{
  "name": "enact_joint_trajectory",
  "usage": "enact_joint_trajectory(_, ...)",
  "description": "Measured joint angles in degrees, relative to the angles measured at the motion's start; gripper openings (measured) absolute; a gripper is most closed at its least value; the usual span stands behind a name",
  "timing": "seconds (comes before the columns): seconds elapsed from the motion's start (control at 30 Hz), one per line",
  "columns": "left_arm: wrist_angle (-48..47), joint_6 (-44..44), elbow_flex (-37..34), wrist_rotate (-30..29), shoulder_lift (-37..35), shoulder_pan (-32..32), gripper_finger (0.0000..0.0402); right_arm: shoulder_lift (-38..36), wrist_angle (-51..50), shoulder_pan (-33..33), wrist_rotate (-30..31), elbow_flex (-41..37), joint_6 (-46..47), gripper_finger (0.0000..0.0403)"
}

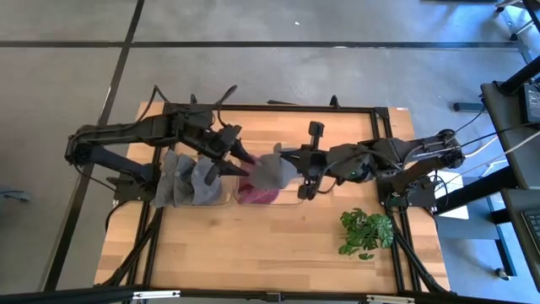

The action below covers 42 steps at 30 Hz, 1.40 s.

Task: Pick & Place hat
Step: Put the dark blue cap into the left transparent bin

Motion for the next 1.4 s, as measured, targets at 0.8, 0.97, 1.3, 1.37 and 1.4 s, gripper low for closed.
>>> enact_joint_trajectory(0.8,0.3,2.7,0.0,-5.2,-1.8,2.5,0.0195,0.0,0.0,-0.2,-2.4,0.0,0.4,0.0)
enact_joint_trajectory(0.97,0.3,2.7,0.0,-8.8,-0.5,2.5,0.0196,0.0,1.4,-0.2,-3.8,0.0,0.2,0.0)
enact_joint_trajectory(1.3,1.3,2.6,0.0,-3.6,1.7,2.3,0.0185,0.0,1.6,-0.3,-3.0,0.0,-0.2,0.0)
enact_joint_trajectory(1.37,2.2,2.4,0.0,-3.5,1.7,2.3,0.0174,0.0,1.6,-0.3,-3.0,0.0,-0.2,0.0)
enact_joint_trajectory(1.4,2.2,2.4,0.0,-3.5,1.7,2.3,0.0167,0.0,1.5,-0.3,-2.9,0.0,-0.2,0.0)
